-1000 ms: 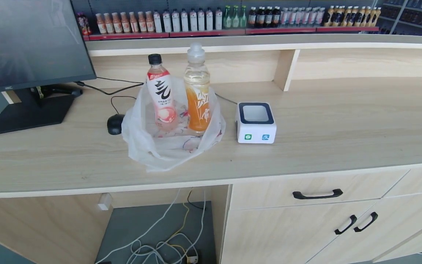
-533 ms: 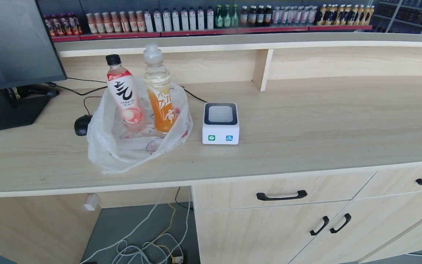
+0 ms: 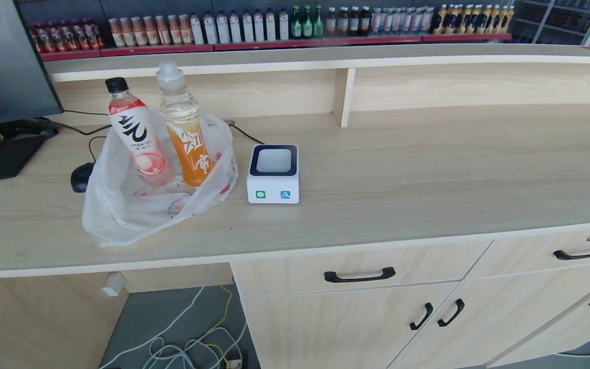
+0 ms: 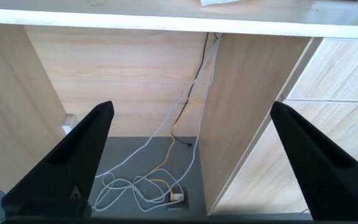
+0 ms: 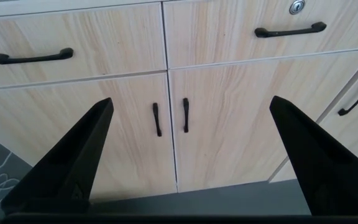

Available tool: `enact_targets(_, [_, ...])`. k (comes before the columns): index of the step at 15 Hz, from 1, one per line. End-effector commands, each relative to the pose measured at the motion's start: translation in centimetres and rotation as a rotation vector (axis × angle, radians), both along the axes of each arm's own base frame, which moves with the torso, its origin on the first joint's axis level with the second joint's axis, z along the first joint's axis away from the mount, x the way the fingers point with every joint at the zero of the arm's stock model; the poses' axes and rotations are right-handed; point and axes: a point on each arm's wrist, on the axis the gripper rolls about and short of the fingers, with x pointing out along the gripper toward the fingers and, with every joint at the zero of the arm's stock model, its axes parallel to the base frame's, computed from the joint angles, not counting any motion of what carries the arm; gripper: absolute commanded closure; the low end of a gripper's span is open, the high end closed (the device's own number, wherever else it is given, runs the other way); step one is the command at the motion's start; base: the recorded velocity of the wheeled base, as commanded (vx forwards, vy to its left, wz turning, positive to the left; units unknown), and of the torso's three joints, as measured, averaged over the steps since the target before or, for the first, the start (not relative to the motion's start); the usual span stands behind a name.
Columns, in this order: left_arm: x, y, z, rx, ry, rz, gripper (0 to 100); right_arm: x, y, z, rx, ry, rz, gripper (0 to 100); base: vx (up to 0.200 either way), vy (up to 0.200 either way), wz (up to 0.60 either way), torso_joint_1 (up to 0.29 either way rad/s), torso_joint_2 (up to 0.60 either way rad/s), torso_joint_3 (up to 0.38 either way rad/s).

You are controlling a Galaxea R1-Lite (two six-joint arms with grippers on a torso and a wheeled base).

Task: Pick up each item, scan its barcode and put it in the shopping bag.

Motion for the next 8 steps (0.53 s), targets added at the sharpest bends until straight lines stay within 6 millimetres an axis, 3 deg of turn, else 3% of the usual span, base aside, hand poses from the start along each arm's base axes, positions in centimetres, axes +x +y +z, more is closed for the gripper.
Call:
enact_targets(1, [0.00, 0.00, 0.01, 0.000, -0.001, 0.001, 0, 0.01, 0.00, 0.00, 0.000, 0.001, 0.000, 0, 0.000, 0.000, 0.00, 0.000, 0.00, 0.000])
enact_targets(8, [0.00, 0.00, -0.01, 0.005, 0.000, -0.001, 0, 0.01, 0.00, 0.00, -0.003, 0.001, 0.000, 0, 0.000, 0.000, 0.00, 0.000, 0.00, 0.000])
